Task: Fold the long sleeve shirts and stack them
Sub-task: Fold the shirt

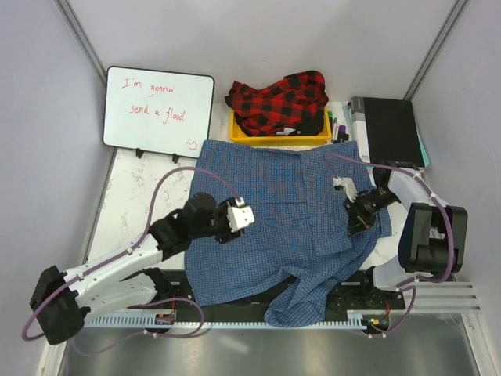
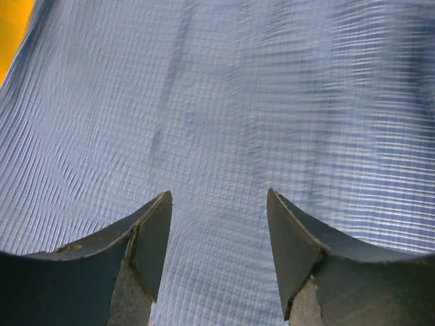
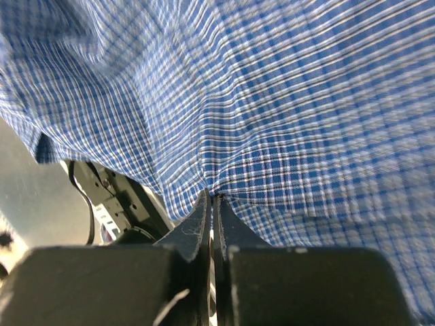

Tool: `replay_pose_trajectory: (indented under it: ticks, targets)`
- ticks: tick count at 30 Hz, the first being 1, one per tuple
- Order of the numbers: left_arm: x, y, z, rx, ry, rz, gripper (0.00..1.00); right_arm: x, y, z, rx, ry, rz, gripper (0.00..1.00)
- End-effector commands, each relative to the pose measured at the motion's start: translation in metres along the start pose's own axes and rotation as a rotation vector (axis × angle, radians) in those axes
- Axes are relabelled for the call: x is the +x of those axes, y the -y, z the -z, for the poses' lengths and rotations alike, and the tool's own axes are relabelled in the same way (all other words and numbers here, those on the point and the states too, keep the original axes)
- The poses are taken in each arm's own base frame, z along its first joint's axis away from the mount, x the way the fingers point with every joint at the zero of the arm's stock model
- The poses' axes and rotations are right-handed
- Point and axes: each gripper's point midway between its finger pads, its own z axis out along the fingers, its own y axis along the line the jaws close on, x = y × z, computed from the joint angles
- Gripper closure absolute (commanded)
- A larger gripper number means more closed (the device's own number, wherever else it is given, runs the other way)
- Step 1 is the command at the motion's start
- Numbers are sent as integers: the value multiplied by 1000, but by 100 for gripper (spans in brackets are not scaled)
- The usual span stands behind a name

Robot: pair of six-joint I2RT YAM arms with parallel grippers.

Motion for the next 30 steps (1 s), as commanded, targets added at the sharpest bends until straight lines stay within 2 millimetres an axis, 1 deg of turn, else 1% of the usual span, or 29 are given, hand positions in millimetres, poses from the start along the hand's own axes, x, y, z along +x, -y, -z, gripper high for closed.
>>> replay_pose_trajectory:
  ticks: [1,2,3,4,5,6,7,8,9,10,11,12,13,14,15,16,17,18,19,20,21,22,23,24,26,27,28,30]
  targets:
    - [-11,-62,7,-63,64,115,39,-47,-5,38,6,220,22,100]
    - [-10,-75,8,-77,62,118,41,-53,-4,43,5,245,23,100]
    - [5,-101,4,-118,29,150,44,-60,-2,50,10,277,-4,100]
    - [-11,-120,7,-113,80,149,46,-73,0,63,29,322,9,100]
    - [-11,-135,8,-115,84,141,47,-84,-1,69,23,368,11,100]
    - [9,-153,-1,-115,41,180,47,-92,-2,77,28,397,-2,100]
    - [-5,-175,1,-139,62,141,46,-106,2,89,61,438,18,100]
    - [-2,-186,-5,-143,47,114,44,-116,2,97,66,477,22,100]
    - [0,-200,-7,-162,36,58,44,-124,4,105,84,502,28,100]
    - [-2,-217,-17,-166,46,20,43,-138,10,119,125,547,24,100]
    - [1,-229,-21,-172,31,-61,42,-146,12,127,141,573,28,100]
    - [5,-244,-23,-195,14,-80,42,-154,15,135,159,599,25,100]
    - [8,-263,-34,-193,17,-84,42,-170,21,152,202,651,31,100]
    - [11,-275,-37,-178,15,-101,42,-179,24,161,222,681,22,100]
    - [23,-287,-39,-163,-5,-87,41,-187,28,170,241,710,21,100]
    - [27,-296,-48,-108,-19,-73,41,-202,32,189,290,757,68,100]
    - [31,-302,-52,-83,-30,-133,40,-210,32,197,286,790,31,100]
    - [33,-309,-54,-89,-32,-155,40,-217,36,204,298,811,30,100]
    - [30,-318,-54,-97,-25,-188,39,-227,38,219,332,843,62,100]
    - [41,-320,-64,-84,-45,-228,38,-232,41,223,328,859,38,100]
    - [46,-322,-68,-81,-56,-238,38,-236,42,228,334,873,37,100]
    - [46,-329,-70,-90,-63,-249,38,-243,42,238,355,895,63,100]
    - [59,-327,-78,-62,-87,-254,38,-247,43,243,366,909,67,100]
    - [64,-327,-81,-52,-99,-263,38,-251,43,247,361,930,43,100]
    - [68,-330,-84,-47,-109,-289,39,-262,42,266,405,987,73,100]
    - [76,-330,-89,-42,-117,-284,39,-266,40,271,400,1014,55,100]
    - [76,-335,-90,-51,-119,-286,39,-273,38,282,421,1053,82,100]
    - [85,-334,-97,-42,-130,-271,39,-280,36,293,432,1093,90,100]
